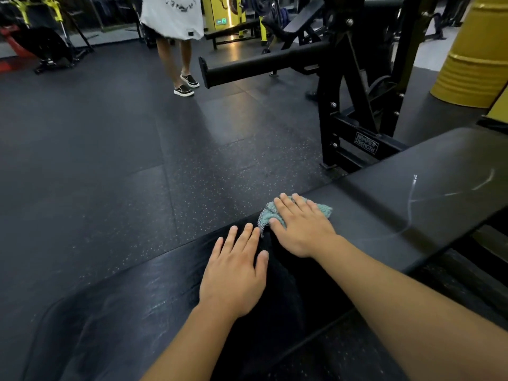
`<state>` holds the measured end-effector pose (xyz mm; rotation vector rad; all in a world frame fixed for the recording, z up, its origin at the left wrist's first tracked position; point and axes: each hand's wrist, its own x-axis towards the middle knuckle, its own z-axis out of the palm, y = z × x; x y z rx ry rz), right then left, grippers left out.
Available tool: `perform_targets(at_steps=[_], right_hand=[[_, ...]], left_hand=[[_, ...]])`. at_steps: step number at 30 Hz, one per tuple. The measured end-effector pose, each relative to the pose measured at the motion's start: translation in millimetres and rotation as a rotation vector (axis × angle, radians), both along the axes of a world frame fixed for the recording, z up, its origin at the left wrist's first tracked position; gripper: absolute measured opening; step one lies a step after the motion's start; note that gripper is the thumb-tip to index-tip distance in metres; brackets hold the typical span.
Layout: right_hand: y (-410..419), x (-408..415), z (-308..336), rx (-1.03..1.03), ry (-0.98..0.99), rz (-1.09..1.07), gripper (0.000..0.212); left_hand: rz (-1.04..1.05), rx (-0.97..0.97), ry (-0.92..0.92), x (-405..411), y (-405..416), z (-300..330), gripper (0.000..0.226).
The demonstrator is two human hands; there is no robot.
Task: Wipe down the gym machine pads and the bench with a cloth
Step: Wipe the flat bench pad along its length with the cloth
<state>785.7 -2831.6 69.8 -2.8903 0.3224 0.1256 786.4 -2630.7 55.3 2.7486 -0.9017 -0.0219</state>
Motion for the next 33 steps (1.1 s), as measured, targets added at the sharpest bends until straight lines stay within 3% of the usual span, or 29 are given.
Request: perform_targets(at_steps=[12,25,30,33], right_hand=[[6,-132,3,0.012,-0.007,0.047,0.067],[-9,-38,-2,0.013,0.001,0.003,0.07],[-7,-89,-3,0.035,-0.029,0.012,0.07],[-8,-133,0,0.041,-0.029,-0.003,0.069]], left_hand=[[0.011,0.018,-0.02,1,-1,0,0.071],[0.028,0.025,-0.024,-2,-4,1,0.077],[0.027,0.024,-0.018,-1,-1,1,0.065],[0.02,0.023,-0.012,-1,0,-1,0.068]])
